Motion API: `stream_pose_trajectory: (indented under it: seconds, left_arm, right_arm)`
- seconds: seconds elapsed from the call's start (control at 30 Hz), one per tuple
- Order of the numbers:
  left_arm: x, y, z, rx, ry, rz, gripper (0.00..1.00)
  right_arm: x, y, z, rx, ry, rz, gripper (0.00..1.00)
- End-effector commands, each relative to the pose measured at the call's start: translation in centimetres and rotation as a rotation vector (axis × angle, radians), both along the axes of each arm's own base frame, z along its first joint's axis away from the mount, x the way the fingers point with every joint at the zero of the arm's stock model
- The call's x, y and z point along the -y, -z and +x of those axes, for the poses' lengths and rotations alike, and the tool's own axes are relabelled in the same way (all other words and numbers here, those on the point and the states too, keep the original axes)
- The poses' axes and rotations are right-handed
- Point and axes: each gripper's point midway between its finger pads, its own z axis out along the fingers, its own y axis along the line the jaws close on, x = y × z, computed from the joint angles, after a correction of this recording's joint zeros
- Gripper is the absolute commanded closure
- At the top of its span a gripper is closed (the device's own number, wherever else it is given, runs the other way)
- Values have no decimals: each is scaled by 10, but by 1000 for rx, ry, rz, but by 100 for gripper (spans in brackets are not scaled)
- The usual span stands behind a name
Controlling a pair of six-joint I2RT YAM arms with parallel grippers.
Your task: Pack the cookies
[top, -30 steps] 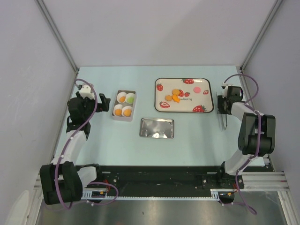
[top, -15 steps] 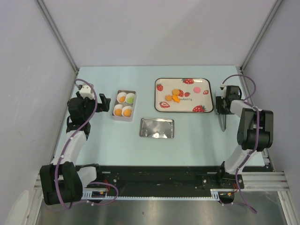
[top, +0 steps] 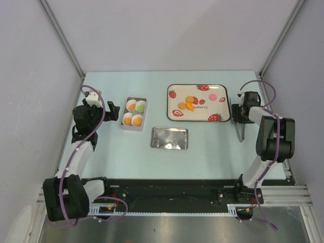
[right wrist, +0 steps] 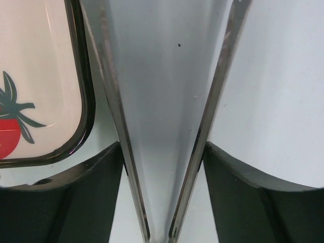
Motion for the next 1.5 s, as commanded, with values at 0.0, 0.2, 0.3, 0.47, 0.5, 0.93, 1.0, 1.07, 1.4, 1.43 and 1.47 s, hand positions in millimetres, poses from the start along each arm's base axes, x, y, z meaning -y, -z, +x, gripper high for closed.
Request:
stream_pose_trajectory:
  seconds: [0.0, 0.2, 0.3, 0.47, 0.5, 0.93, 1.0, 1.07, 1.4, 1.43, 1.47]
  left_arm:
    - [-1, -14, 0, 54, 9, 19, 0]
    - [-2, -14, 0, 56, 5, 22, 0]
    - [-2, -13, -1, 55, 2, 25, 0]
    - [-2, -15, -2, 60, 4, 28, 0]
    - [-1, -15, -3, 61, 12, 27, 0]
    - [26, -12, -26, 28, 176, 44, 0]
    - [29, -6, -31, 18, 193, 55, 0]
    - [32, -3, -35, 25, 217, 75, 0]
    - [46, -4, -50, 64, 303, 145, 0]
    - [47, -4, -50, 64, 306, 146, 0]
    - [49, -4, -51, 64, 310, 148, 0]
  right_arm:
    - [-1, -17, 9, 38, -4, 0, 27]
    - [-1, -40, 13, 96, -5, -3, 19]
    - [-1, -58, 15, 141, -1, -8, 17]
    - [-8, -109, 15, 264, -23, -8, 16]
    - [-13, -116, 14, 278, -36, -9, 16]
    - [-178, -173, -25, 370, -504, 121, 18]
    - [-193, -163, -27, 340, -531, 144, 19]
    - [-212, -143, -29, 286, -574, 165, 21]
    - [-254, -62, -31, 96, -648, 183, 27]
    - [-257, -59, -33, 85, -660, 190, 28]
    - [-261, -54, -35, 72, -669, 193, 28]
